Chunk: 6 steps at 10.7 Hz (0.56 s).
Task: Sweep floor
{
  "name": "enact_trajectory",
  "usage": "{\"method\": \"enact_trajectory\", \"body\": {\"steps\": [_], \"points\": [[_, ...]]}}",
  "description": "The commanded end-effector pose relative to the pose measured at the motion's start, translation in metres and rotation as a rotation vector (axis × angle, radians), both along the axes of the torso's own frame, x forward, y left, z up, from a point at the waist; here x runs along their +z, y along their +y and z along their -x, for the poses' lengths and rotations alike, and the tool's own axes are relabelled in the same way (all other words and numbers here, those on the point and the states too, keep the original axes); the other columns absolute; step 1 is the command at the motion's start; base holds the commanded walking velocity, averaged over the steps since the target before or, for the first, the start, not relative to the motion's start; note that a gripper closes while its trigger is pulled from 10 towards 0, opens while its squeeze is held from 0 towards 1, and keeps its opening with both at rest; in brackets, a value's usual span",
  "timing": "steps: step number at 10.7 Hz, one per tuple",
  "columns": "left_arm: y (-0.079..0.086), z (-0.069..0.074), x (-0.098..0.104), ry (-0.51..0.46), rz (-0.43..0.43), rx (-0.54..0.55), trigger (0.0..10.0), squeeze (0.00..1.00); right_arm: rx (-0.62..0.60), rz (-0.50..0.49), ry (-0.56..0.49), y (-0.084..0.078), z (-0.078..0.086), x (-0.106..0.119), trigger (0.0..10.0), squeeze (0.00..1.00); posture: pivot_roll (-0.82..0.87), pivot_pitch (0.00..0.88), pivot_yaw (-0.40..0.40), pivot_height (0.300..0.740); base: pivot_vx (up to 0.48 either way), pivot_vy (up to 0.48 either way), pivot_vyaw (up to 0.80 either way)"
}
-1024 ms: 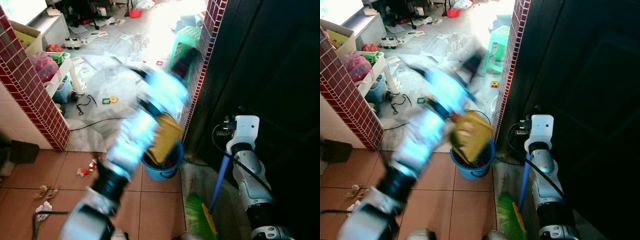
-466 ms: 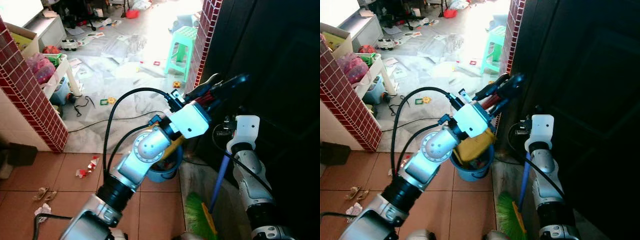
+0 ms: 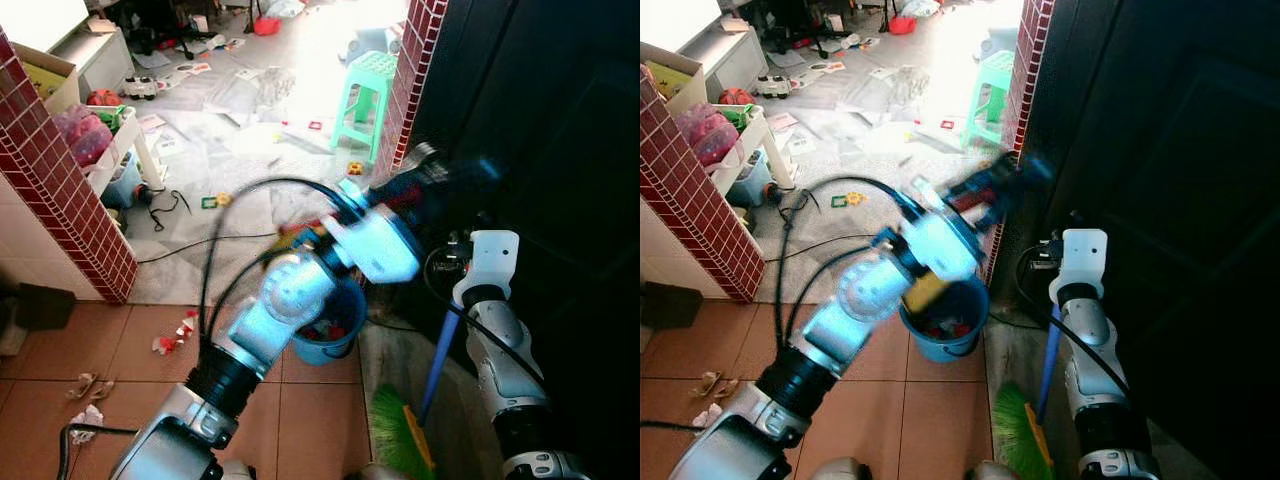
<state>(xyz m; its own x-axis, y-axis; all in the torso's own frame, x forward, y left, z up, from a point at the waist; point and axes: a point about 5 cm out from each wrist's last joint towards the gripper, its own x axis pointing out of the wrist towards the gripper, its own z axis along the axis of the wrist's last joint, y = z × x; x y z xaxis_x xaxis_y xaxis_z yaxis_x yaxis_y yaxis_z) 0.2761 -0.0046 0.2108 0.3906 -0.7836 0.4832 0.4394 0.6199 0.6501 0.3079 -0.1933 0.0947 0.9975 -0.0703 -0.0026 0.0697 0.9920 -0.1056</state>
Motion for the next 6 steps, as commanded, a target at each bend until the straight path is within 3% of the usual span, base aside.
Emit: {"method": "enact_trajectory", "body": {"steps": [1, 3, 4, 6], "points": [[-0.004, 0.009, 0.024, -0.16, 0.017, -0.035, 10.0, 0.0, 0.0, 0.012, -0.025, -0.001, -0.004, 0.008, 10.0, 0.0, -0.08, 0.0, -0.026, 0.74, 0.0, 0.0, 0.0], [0.001, 0.003, 0.034, -0.156, 0.063, 0.001, 10.0, 0.0, 0.003, 0.014, -0.024, -0.001, -0.005, 0.007, 10.0, 0.0, -0.08, 0.0, -0.028, 0.74, 0.0, 0.0, 0.0], [0.013, -0.007, 0.051, -0.135, 0.158, 0.08, 10.0, 0.0, 0.004, 0.014, -0.024, -0.001, -0.004, 0.007, 10.0, 0.0, -0.08, 0.0, -0.028, 0.74, 0.0, 0.0, 0.0], [0.055, -0.032, 0.087, -0.135, 0.35, 0.326, 10.0, 0.0, 0.003, 0.013, -0.023, -0.001, -0.004, 0.007, 10.0, 0.0, -0.08, 0.0, -0.028, 0.74, 0.0, 0.0, 0.0]]}}
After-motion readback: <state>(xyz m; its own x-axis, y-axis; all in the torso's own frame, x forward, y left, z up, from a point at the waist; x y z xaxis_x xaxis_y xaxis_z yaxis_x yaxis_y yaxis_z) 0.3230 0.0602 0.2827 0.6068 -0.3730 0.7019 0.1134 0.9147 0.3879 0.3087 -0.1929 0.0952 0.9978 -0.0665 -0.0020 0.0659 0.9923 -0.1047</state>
